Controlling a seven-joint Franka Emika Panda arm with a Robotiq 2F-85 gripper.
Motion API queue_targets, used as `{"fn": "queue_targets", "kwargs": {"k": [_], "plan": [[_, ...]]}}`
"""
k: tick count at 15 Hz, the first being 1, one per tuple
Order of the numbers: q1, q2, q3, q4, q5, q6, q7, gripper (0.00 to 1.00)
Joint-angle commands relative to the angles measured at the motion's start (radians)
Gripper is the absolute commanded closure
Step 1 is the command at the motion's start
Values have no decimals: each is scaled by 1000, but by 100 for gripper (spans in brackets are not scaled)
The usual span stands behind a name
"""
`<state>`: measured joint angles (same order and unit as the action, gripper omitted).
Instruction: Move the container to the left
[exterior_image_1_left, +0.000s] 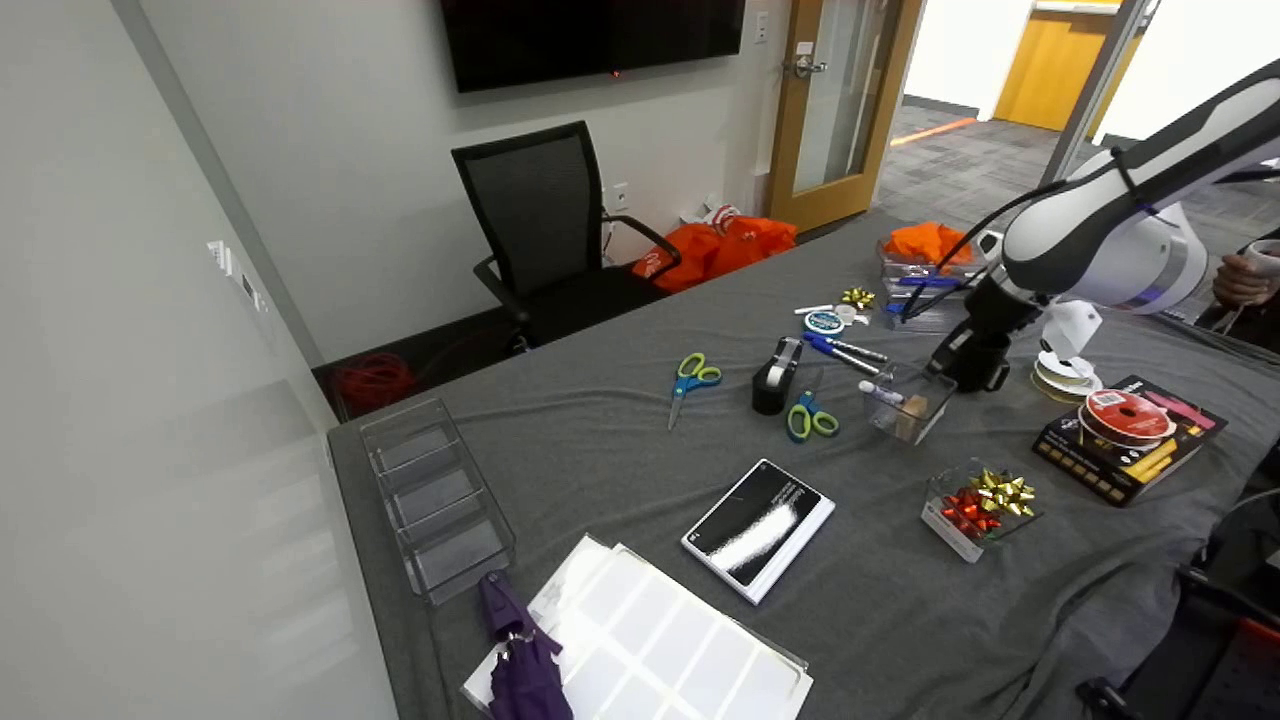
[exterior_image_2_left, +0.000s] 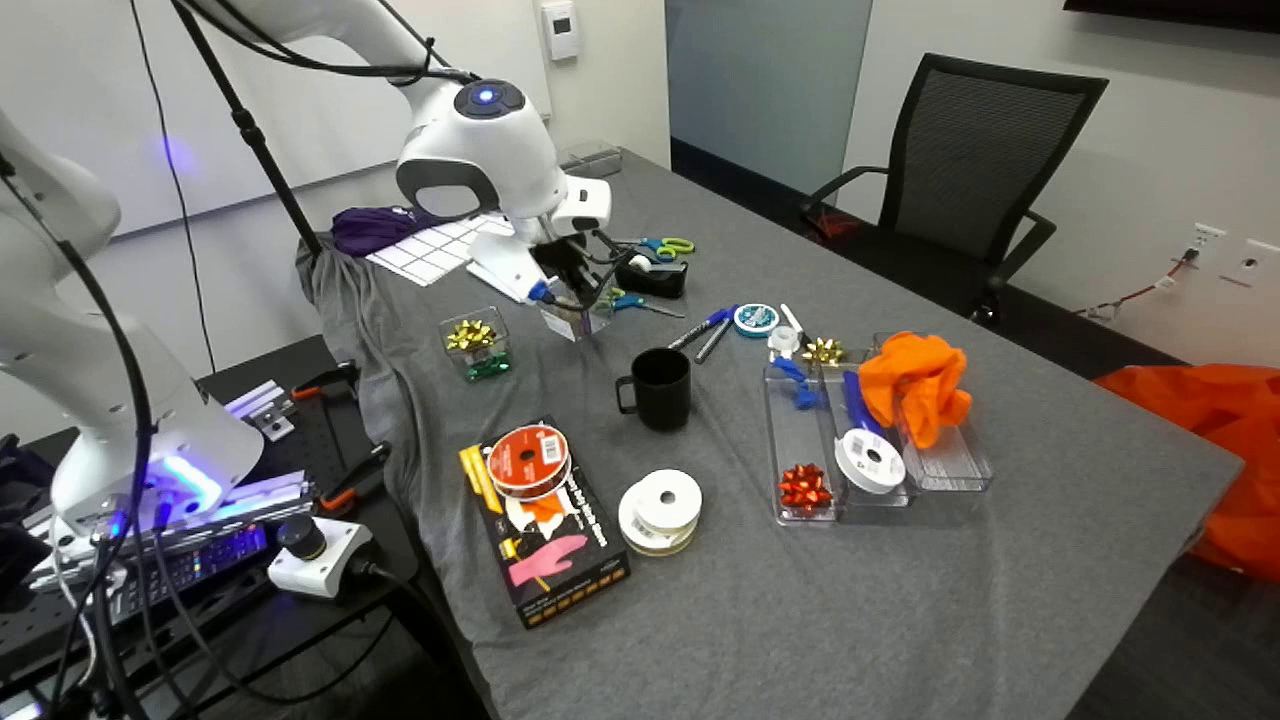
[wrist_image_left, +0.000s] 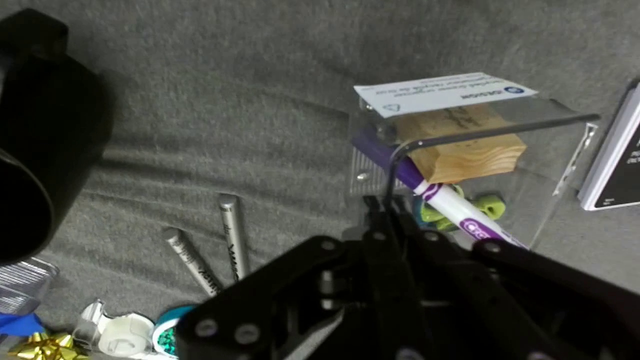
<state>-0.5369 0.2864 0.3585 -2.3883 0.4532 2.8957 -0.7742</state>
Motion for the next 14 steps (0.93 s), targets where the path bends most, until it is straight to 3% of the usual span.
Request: {"fn": "queue_targets", "kwargs": {"k": [1,6,12,13,14], "plan": [[-53,-39,96,13,121,-56,-69,99],[-59,-95,190,11,260,-143,-125,99],[4,-122,222,2,226,-146,-57,99],[160,-131,87,8,257,-148,-66,99],[191,-128,66,8,252,-146,-59,99]]}}
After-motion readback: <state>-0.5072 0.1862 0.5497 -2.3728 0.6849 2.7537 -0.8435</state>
